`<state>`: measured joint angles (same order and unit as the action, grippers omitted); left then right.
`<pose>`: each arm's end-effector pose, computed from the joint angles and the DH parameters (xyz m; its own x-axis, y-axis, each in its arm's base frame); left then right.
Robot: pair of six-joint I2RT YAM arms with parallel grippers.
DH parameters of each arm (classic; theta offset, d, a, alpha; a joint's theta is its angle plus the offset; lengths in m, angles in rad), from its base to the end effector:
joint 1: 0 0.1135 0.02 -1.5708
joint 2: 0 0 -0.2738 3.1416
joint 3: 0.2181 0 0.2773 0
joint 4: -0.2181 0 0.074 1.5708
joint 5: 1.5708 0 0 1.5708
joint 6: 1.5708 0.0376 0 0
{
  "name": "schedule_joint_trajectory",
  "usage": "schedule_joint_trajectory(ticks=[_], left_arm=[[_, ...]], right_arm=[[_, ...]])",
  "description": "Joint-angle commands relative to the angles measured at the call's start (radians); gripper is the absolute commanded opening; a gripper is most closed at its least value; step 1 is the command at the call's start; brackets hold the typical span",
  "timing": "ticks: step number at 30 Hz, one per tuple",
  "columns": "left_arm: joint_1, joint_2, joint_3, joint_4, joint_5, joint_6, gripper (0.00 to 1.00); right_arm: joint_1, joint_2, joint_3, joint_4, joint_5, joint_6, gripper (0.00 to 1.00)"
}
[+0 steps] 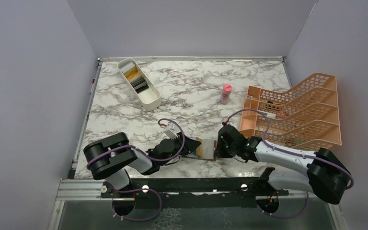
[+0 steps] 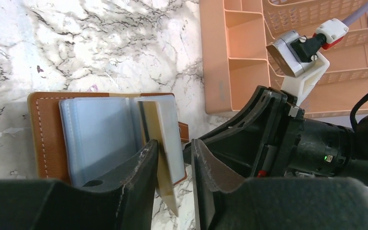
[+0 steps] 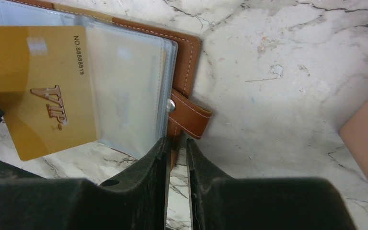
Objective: Put the credit cards into the card holder
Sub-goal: Insert the credit card into the card holder.
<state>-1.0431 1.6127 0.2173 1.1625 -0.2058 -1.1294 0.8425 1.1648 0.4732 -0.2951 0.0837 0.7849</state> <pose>0.1303 -0.2083 0.1054 -0.7238 -0.5158 -0.4583 0.2135 0.4643 -0.8596 0.1489 0.1622 0.1456 -0.8967 0.0527 -0.4394 -0.1120 0.9336 0.3404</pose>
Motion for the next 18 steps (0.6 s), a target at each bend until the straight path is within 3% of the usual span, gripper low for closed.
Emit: schedule_joint_trajectory(ticks=[1, 6, 13, 18], left_arm=[[-0.018, -0.082, 0.042, -0.212, -0.050, 0.067, 0.36], [-0.029, -0.068, 0.083, -0.280, -0.042, 0.085, 0.38], [-0.031, -0.050, 0.097, -0.330, -0.047, 0.077, 0.23], [-0.031, -0.044, 0.096, -0.353, -0.043, 0.074, 0.23]], right_arm=[[0.001, -0.032, 0.030, -0.068, 0.038, -0.015, 0.23], [0.001, -0.058, 0.040, -0.087, 0.046, -0.019, 0.24], [0.001, -0.074, 0.042, -0.095, 0.046, -0.019, 0.24], [0.001, -0.074, 0.040, -0.089, 0.048, -0.019, 0.24]])
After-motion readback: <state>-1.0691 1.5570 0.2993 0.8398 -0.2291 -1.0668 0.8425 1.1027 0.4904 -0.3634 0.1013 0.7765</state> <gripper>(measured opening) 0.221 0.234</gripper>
